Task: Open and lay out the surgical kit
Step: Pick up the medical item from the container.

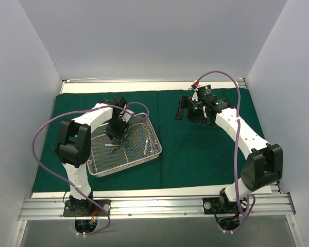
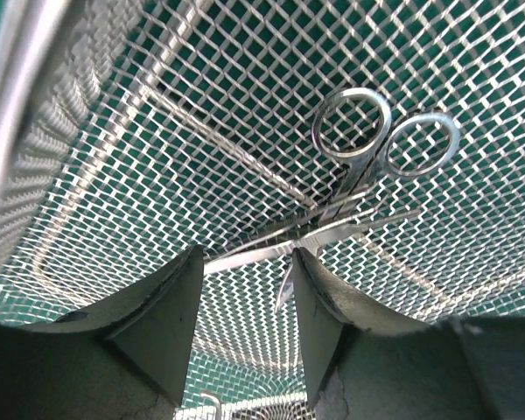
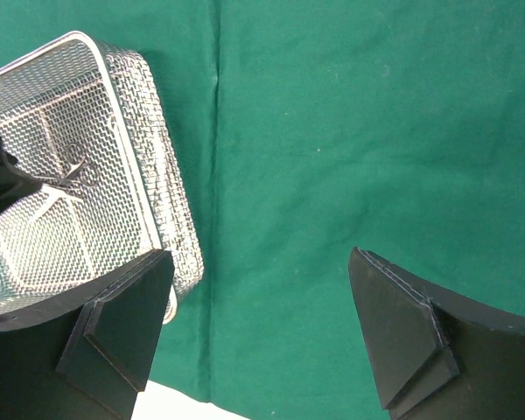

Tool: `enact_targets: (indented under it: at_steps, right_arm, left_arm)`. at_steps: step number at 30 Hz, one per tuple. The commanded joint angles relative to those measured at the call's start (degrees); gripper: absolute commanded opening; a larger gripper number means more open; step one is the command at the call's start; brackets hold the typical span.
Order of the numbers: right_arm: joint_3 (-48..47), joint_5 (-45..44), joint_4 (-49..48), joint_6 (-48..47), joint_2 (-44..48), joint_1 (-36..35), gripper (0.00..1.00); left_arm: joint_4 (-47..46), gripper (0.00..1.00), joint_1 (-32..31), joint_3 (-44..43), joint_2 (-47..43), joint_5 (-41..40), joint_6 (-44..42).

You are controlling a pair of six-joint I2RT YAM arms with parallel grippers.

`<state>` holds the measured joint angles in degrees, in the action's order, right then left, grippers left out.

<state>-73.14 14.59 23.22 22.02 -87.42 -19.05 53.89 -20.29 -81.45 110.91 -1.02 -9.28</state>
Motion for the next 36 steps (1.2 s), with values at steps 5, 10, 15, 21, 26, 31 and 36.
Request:
enact_targets:
  at_steps: [5,10,15,21,26,31,36]
  right_arm:
    - [-0.16,1.67,-1.43,1.1,0.05,0.5,0.84]
    - [-0.51,1.76,-1.07,1.18,-0.74,0.5,0.84]
    - [-1.38,1.5,-0.64,1.01,-0.83,0.5,0.84]
    - [-1.3,1.23,-0.2,1.18,-0.65,0.5,0.83]
    - [-2.0,1.49,-0.2,1.18,-0.82,0.5,0.84]
    - [-3.58,1.41,0.24,1.18,-1.35,0.33,0.84]
    - [-4.55,1.14,0.77,1.45,-1.53,-0.02,0.83]
  left_arm:
    - [2.19,0.54,-0.18,-0.12,0.53,1.02,0.31]
    - [1.13,0.52,-0.36,-0.55,3.34,0.4,-0.04]
    - [0.52,0.48,-0.36,-1.69,5.8,0.49,-0.04]
    - [0.08,0.35,-0.36,-1.26,6.42,-0.04,0.31]
    - [1.13,0.22,-0.27,-2.13,5.63,0.14,0.84]
    - [3.32,0.09,-0.01,-4.85,3.53,-0.21,2.85]
    - [6.31,0.02,0.17,-8.46,1.24,1.02,6.11]
